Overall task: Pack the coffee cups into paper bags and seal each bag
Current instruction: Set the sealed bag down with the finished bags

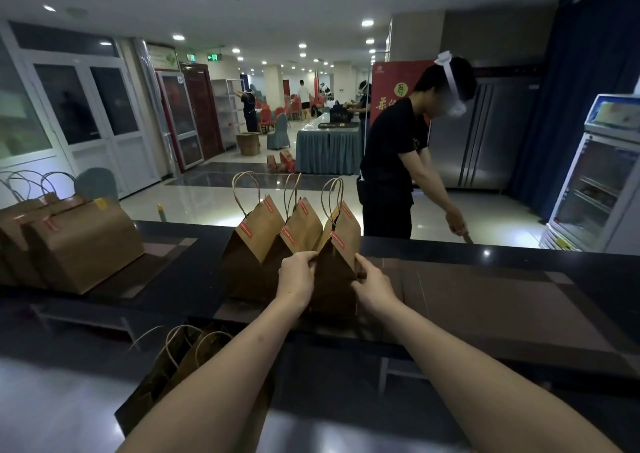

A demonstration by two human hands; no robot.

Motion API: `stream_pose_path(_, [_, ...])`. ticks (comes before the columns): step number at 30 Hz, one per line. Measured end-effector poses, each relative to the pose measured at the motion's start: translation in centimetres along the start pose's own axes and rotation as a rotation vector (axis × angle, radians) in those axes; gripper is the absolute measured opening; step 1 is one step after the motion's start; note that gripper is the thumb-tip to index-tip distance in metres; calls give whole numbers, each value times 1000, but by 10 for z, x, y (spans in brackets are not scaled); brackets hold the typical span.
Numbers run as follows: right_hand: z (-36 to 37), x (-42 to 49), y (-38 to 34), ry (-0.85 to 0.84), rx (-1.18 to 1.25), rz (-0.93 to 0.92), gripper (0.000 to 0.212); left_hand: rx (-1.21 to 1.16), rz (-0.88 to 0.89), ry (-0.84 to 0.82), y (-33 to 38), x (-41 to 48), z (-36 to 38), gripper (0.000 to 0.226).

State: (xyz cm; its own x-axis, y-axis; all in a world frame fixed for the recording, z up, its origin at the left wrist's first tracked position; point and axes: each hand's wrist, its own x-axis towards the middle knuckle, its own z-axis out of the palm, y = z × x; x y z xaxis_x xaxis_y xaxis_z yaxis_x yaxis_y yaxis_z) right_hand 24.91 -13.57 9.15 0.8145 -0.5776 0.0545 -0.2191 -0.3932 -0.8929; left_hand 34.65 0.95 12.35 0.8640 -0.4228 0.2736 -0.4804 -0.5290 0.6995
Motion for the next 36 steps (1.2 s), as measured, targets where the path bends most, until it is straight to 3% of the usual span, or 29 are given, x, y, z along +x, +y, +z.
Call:
stream_pose_path(14, [-3,-6,-2,7,96,-13,55,-39,65,9,17,-15,-16,36])
stream_pose_path(19, [3,-15,-15,318,3,-281,33,-46,70,37,15,-27,-33,33])
stream_pose_path(22, [10,-21,-29,379,16,-444,25,-39,62,60,12,-37,-48,32])
stream_pose_path(28, [46,-22,-53,280,-2,-574,15,3,23,148,-12,-69,-89,26])
stream_pose_path(36, [118,-32,-57,-6,-46,-545,15,43,-148,200,-80,-127,-130,21])
